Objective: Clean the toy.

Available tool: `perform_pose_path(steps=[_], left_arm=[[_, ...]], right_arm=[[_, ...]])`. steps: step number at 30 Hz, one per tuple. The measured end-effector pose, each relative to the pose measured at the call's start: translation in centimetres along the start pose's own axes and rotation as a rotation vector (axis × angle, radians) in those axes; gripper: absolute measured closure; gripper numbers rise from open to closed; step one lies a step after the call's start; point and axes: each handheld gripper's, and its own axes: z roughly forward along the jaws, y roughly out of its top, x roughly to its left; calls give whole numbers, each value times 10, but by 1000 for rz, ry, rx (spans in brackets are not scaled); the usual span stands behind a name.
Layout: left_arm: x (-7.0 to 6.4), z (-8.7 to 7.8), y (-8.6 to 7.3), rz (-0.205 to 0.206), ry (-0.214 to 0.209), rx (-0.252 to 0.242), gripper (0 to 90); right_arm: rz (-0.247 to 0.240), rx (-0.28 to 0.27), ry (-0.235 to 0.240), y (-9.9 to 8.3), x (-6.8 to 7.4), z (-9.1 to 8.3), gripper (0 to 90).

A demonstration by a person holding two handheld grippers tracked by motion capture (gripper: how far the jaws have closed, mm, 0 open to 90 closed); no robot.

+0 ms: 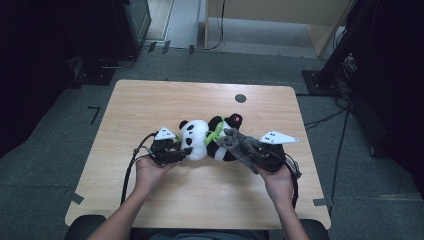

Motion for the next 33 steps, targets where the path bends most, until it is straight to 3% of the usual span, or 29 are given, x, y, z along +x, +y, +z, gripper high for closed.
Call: perform_pose_path(steps=[4, 11, 17, 21, 26, 29, 33], left_arm=[[-1, 0, 0, 12, 5, -2, 560], [1, 1, -1, 23, 3, -8, 560], [2, 1, -1, 36, 6, -14, 554], [2, 1, -1, 38, 8, -17, 552], [2, 1, -1, 35, 6, -21, 548], [3, 1, -2, 31, -1, -26, 543], [3, 1, -3, 38, -3, -28, 539]], right_arm=[[-51, 17, -45, -6, -7, 7, 823], [0, 44, -83, -16, -23, 12, 824], [27, 15, -99, -14, -29, 2, 823], [12, -35, -88, -6, -20, -12, 823], [-6, -83, -27, 9, -1, -17, 823], [-22, -68, 22, 11, 12, -8, 822], [-48, -10, 19, 2, 15, 10, 821]])
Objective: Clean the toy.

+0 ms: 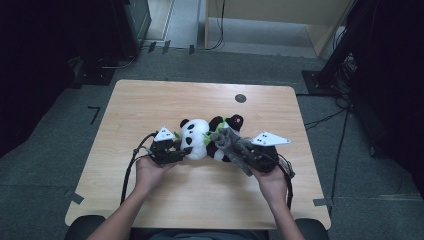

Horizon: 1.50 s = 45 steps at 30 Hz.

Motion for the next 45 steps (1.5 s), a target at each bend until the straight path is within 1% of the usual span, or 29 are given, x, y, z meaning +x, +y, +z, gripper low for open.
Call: perform_pose_path(steps=[2, 4, 9, 11, 14, 16, 19, 23, 26, 30, 32, 35, 36, 38, 40, 45], left_arm=[[0, 0, 0, 0, 0, -3, 539], [0, 0, 0, 1, -1, -4, 539], [0, -1, -1, 10, -2, -6, 537], [0, -1, -1, 7, -2, -5, 537], [1, -1, -1, 7, -2, -5, 538], [1, -2, -1, 6, 2, -6, 541], [1, -4, 0, 7, 10, -3, 551], [1, -4, 0, 1, 9, -5, 553], [1, -4, 0, -1, 7, -8, 553], [2, -4, 0, -2, 6, -9, 551], [2, -4, 0, -3, 2, -9, 549], [3, -4, -1, -1, -3, -8, 546], [2, -4, -1, 1, -1, -8, 546], [3, -4, -1, 0, -6, -9, 546], [4, -4, -1, -2, -8, -10, 544], [4, -4, -1, 0, -7, -11, 543]], right_arm=[[2, -6, -3, -4, -4, 3, 821], [4, -5, -14, -5, -8, 2, 820], [12, 9, -54, -7, -18, 1, 820], [22, 15, -74, -6, -24, -1, 821], [35, -4, -80, -1, -29, -5, 822], [31, -30, -83, 7, -31, -9, 822], [25, -50, -85, 18, -34, -9, 821], [32, -48, -98, 22, -44, -4, 822], [54, -35, -114, 19, -56, -2, 822], [84, -27, -128, 13, -72, -4, 821], [87, -22, -143, 11, -79, -5, 821], [78, -12, -152, 7, -87, -5, 819], [89, -11, -160, 5, -89, -6, 819], [89, -6, -184, 1, -93, -9, 820], [112, 2, -206, -4, -100, -12, 820], [139, 28, -260, -16, -114, -13, 819]])
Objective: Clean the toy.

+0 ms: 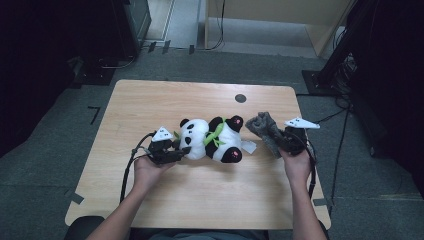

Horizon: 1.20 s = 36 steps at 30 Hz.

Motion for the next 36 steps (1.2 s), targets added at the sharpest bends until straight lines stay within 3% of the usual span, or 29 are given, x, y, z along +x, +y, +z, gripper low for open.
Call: perform_pose_path(steps=[4, 8, 13, 16, 22, 25, 30, 36], left_arm=[[0, 0, 0, -2, 0, -1, 534], [0, 0, 0, 0, 1, -1, 532], [0, 1, 0, -3, 0, -3, 527], [0, 1, 0, -5, 1, -4, 525], [1, 0, 0, -10, -1, -6, 506], [1, 1, 0, -15, 1, -7, 495], [2, 1, 0, -22, -9, -10, 438], [2, 2, 0, 9, -1, -6, 391]], right_arm=[[28, 18, -26, -6, -10, 5, 819], [69, 22, 0, -10, -15, 13, 817], [64, 67, -25, -19, -21, 30, 811], [83, 96, -11, -24, -24, 39, 804], [72, 128, -10, -28, -22, 49, 735], [73, 118, -9, -27, -22, 47, 678], [116, 62, 19, -23, -22, 40, 576], [137, 18, 49, -19, -20, 32, 510]])
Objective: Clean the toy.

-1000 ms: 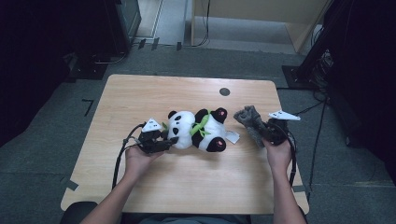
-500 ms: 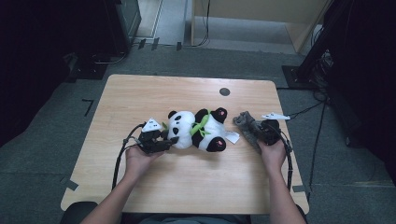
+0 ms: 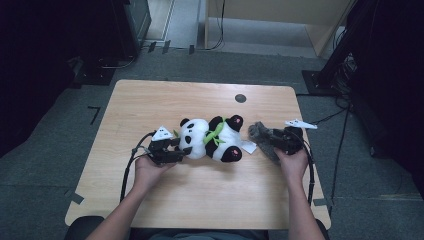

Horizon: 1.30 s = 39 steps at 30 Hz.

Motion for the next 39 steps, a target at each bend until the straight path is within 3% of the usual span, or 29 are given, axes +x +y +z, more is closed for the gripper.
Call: perform_pose_path(steps=[10, 15, 19, 24, 28, 34, 39], left_arm=[[2, -2, 2, -1, 2, 5, 359], [3, -6, 6, -25, -2, 17, 370], [5, -7, 7, -22, -9, 4, 352], [11, -4, 6, -19, -23, 7, 289], [11, -3, 5, 12, -25, 7, 292], [13, -1, 4, 7, -45, 2, 292], [14, 0, 5, 11, -49, 4, 291]], right_arm=[[-41, 7, 35, 1, 19, -6, 431], [-36, 1, 75, 4, 28, -11, 409], [-37, -22, 100, 8, 36, -17, 380], [-87, -19, 117, 9, 50, -19, 340], [-107, -7, 153, 8, 61, -19, 336], [-147, 11, 170, 10, 77, -21, 226], [-164, -4, 202, 11, 88, -27, 205]])
